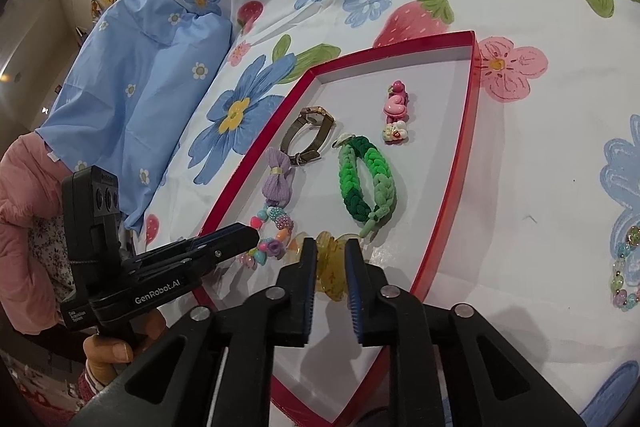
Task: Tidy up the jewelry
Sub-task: 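Carry beaded bracelet to tray with left tool while right tool carries yellow clip, then move both open tools from the tray over to the jewelry pile, then grasp yellow hair tie with left tool while right tool grasps green hair tie, then carry yellow hair tie to tray with left tool while right tool releases green tie, then grasp glass-bead bracelet with left tool while right tool grasps silver chain bracelet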
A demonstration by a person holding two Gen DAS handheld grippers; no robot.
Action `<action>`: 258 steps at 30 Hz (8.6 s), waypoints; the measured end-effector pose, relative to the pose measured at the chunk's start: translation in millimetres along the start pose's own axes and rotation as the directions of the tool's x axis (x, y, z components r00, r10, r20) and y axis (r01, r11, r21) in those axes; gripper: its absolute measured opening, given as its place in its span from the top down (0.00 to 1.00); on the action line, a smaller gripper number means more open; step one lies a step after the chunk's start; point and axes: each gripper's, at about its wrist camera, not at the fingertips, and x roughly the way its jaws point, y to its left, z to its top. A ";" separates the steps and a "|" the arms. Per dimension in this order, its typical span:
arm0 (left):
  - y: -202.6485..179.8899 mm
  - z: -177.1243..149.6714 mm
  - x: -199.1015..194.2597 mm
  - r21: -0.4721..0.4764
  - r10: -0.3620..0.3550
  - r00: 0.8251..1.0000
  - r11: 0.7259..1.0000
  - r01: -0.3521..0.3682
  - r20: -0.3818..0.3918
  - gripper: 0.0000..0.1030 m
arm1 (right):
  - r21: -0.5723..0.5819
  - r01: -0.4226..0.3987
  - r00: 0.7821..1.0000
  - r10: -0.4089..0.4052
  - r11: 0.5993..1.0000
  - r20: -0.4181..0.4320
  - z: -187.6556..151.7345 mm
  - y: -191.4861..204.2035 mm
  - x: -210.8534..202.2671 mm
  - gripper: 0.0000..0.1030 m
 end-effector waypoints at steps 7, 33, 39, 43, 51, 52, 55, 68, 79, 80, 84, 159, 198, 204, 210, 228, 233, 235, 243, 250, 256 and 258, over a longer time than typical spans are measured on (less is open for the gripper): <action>-6.9 1.1 -9.6 0.002 0.009 1.000 1.000 -0.009 0.014 0.58 | -0.009 0.000 1.000 0.000 1.000 0.021 -0.8 3.4 -9.8 0.71; -107.3 -9.5 -43.1 0.145 -0.113 0.992 0.984 0.104 0.058 0.35 | 0.031 0.199 0.938 -0.200 0.979 0.283 -49.4 -37.4 -151.0 0.44; -137.4 -18.4 -36.2 0.189 -0.144 0.989 0.972 0.136 0.028 0.35 | 0.100 0.250 0.912 -0.268 0.963 0.310 -69.8 -61.4 -178.6 0.44; -154.7 -24.4 -29.1 0.217 -0.154 0.988 0.965 0.150 0.002 0.35 | 0.130 0.277 0.894 -0.305 0.952 0.328 -78.0 -73.3 -190.5 0.44; -180.9 -22.3 -16.5 0.271 -0.151 0.988 0.951 0.151 -0.019 0.35 | 0.161 0.304 0.877 -0.342 0.939 0.338 -81.9 -91.0 -201.7 0.44; -182.8 -21.2 -15.0 0.276 -0.149 0.989 0.950 0.148 -0.019 0.35 | 0.164 0.306 0.877 -0.345 0.938 0.336 -81.2 -93.9 -201.9 0.44; -188.9 -15.9 -8.0 0.286 -0.142 0.989 0.947 0.144 -0.026 0.35 | 0.164 0.314 0.875 -0.352 0.935 0.332 -78.6 -98.7 -200.4 0.44; -218.4 7.5 27.2 0.341 -0.127 0.990 0.930 0.139 -0.058 0.38 | 0.172 0.354 0.879 -0.390 0.919 0.275 -55.4 -126.2 -182.9 0.49; -234.9 26.4 62.8 0.359 -0.122 0.987 0.921 0.152 -0.105 0.48 | 0.151 0.361 0.891 -0.388 0.920 0.237 -24.1 -142.9 -159.2 0.64; -236.6 27.8 65.9 0.361 -0.127 0.985 0.919 0.159 -0.113 0.50 | 0.147 0.363 0.892 -0.388 0.920 0.230 -21.7 -144.1 -155.4 0.64; -245.7 31.5 75.9 0.379 -0.135 0.981 0.908 0.178 -0.137 0.50 | 0.142 0.370 0.897 -0.393 0.918 0.201 -13.1 -152.6 -140.1 0.73; -80.0 12.0 -37.6 0.149 -0.124 0.990 0.982 0.113 0.066 0.98 | -0.038 0.155 0.967 -0.144 0.987 0.212 -4.9 -29.0 -89.4 0.96; -6.2 -23.2 -7.9 0.060 0.012 0.999 0.998 -0.009 -0.044 0.98 | -0.254 0.133 0.986 -0.154 0.958 -0.062 -35.1 38.1 5.6 0.90; -5.0 -22.8 -8.6 0.054 0.019 0.999 0.998 -0.016 -0.043 0.93 | -0.239 0.116 0.989 -0.135 0.964 -0.068 -34.1 36.4 4.6 0.87; -7.6 -22.8 -15.6 0.054 0.043 0.999 0.998 -0.042 -0.025 0.70 | -0.230 0.104 0.992 -0.119 0.968 -0.051 -34.7 36.6 -1.6 0.75; -59.1 -17.9 -46.8 0.101 -0.032 0.998 0.994 0.027 0.045 0.52 | -0.069 0.154 0.975 -0.140 0.986 0.173 -42.3 -12.4 -101.0 0.67; -90.9 -17.4 -47.4 0.156 -0.075 0.996 0.985 0.068 0.041 0.52 | -0.008 0.198 0.957 -0.192 0.980 0.218 -51.9 -37.2 -132.1 0.66; -102.8 -17.7 -46.2 0.174 -0.088 0.995 0.981 0.080 0.037 0.52 | 0.020 0.218 0.949 -0.216 0.976 0.231 -57.7 -49.1 -144.5 0.66; -161.9 -18.0 -30.8 0.269 -0.134 0.991 0.954 0.129 -0.002 0.52 | 0.136 0.280 0.914 -0.307 0.950 0.266 -74.6 -94.2 -182.1 0.65; -199.5 -15.3 -9.1 0.333 -0.137 0.990 0.932 0.143 -0.041 0.52 | 0.182 0.320 0.890 -0.361 0.930 0.279 -71.2 -120.1 -197.8 0.62; -220.7 -14.8 12.0 0.374 -0.125 0.989 0.916 0.146 -0.080 0.52 | 0.165 0.357 0.882 -0.390 0.919 0.265 -62.9 -130.8 -192.4 0.61; -227.6 -13.6 21.2 0.386 -0.124 0.987 0.910 0.153 -0.097 0.52 | 0.153 0.372 0.880 -0.401 0.915 0.255 -60.0 -134.0 -188.9 0.60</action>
